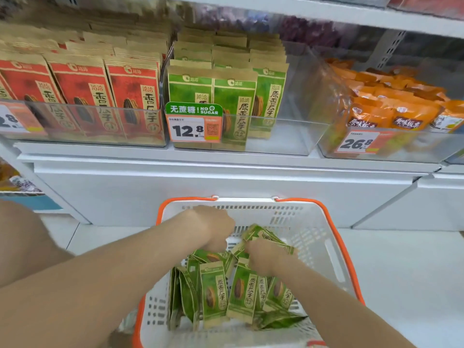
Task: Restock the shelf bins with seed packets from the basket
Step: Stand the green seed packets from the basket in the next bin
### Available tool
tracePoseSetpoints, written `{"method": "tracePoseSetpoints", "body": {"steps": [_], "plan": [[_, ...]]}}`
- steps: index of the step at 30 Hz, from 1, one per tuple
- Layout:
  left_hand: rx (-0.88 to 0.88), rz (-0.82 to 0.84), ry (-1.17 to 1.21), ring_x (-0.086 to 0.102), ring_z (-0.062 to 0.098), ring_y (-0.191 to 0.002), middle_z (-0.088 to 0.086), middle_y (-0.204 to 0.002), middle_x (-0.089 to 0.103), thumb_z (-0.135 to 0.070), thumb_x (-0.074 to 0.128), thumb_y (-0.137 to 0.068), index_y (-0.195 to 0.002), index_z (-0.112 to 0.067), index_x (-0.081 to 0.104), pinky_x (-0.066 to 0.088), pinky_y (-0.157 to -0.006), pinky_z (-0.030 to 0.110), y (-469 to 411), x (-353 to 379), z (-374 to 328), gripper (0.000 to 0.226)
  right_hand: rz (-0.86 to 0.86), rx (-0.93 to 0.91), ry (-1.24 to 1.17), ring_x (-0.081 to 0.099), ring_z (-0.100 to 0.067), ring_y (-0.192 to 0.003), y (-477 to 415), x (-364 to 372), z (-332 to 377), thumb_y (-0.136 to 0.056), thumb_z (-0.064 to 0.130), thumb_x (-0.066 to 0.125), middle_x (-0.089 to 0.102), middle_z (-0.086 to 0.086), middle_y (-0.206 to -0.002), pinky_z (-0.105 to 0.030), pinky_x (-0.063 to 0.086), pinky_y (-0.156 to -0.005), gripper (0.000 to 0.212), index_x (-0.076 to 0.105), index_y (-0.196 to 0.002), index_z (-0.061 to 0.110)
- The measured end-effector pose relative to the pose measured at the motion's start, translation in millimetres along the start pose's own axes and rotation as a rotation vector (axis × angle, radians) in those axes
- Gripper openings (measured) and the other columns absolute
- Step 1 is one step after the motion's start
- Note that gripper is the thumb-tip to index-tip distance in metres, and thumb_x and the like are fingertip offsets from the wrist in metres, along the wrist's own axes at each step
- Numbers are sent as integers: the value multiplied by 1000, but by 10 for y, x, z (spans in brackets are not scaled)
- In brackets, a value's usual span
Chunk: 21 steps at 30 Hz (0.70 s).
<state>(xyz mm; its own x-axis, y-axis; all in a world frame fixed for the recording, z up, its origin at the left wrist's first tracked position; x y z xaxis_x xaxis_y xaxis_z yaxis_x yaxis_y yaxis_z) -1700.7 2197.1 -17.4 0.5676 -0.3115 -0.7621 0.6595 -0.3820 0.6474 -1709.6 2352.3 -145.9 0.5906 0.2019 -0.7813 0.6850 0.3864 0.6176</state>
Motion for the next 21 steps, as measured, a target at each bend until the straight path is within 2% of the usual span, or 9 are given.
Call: {"method": "tracePoseSetpoints", "body": {"steps": [2,4,6,9,11,13,17,19,21], "plan": [[-1,-1,-20,60,22,-77,4,-95,61,-22,48,-106,-102,-12,60,47,-63,35,-40,3,-60,16,108,6,-7,63,-35,-115,-14,342,26,-102,22,56,59,-15,-130,-44,56,-87,41,49,-140,7],[-9,-5,-31,57,19,-72,3,-92,60,-19,48,-105,-102,-14,60,43,-58,32,-53,-6,-83,14,137,-13,-18,50,-40,-135,-15,553,52,-101,39,62,43,-15,-154,-53,48,-105,74,24,-161,21],[-11,-4,-26,60,21,-77,4,-100,63,-21,47,-106,-109,-14,63,45,-61,33,-48,-20,-76,17,150,-14,8,36,-43,-146,-23,685,54,-97,51,66,29,-15,-166,-58,38,-116,96,2,-166,31],[-7,-3,-24,61,23,-80,5,-99,62,-22,46,-106,-110,-14,62,47,-66,35,-46,-11,-51,19,151,-1,202,22,-45,-152,-61,831,36,-93,63,65,22,-20,-168,-60,26,-122,116,-19,-164,24],[-15,3,-28,56,20,-72,3,-89,57,-22,45,-106,-102,-12,62,46,-63,34,-51,8,-36,20,137,15,303,19,-45,-152,-74,885,23,-92,65,65,20,-22,-167,-59,23,-123,119,-18,-165,20],[-24,10,-27,55,20,-69,3,-88,57,-22,45,-106,-102,-12,62,46,-61,34,-49,19,-20,21,145,22,318,18,-47,-150,-77,944,26,-93,60,67,13,-22,-167,-60,26,-120,109,-5,-166,24],[-22,12,-13,59,22,-75,4,-93,60,-24,45,-106,-105,-12,63,45,-62,34,-39,11,-10,22,94,-14,368,18,-53,-150,-60,933,84,-94,34,74,0,-25,-168,-60,33,-117,86,21,-159,20],[-20,10,-3,63,24,-82,5,-99,62,-25,45,-106,-108,-13,63,46,-64,34,-46,18,6,23,81,-75,411,38,-48,-140,-66,857,108,-90,35,78,17,-23,-163,-58,38,-113,83,31,-154,15],[-18,9,9,67,27,-90,7,-107,66,-26,45,-106,-114,-13,65,49,-67,36,-58,31,22,25,115,-133,406,55,-38,-126,-48,743,98,-88,44,80,45,-17,-146,-57,38,-110,73,43,-144,16]]}}
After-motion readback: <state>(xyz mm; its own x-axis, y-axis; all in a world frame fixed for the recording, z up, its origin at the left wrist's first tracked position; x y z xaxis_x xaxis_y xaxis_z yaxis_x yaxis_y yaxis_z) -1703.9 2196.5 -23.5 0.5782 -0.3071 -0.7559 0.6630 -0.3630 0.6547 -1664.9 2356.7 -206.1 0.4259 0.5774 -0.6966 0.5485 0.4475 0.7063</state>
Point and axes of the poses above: each hand's wrist, its own y-axis away from the middle knuckle, its own x-axis out of the palm, z = x × y, the point moved 4 cm from there along -y, towards the middle knuckle
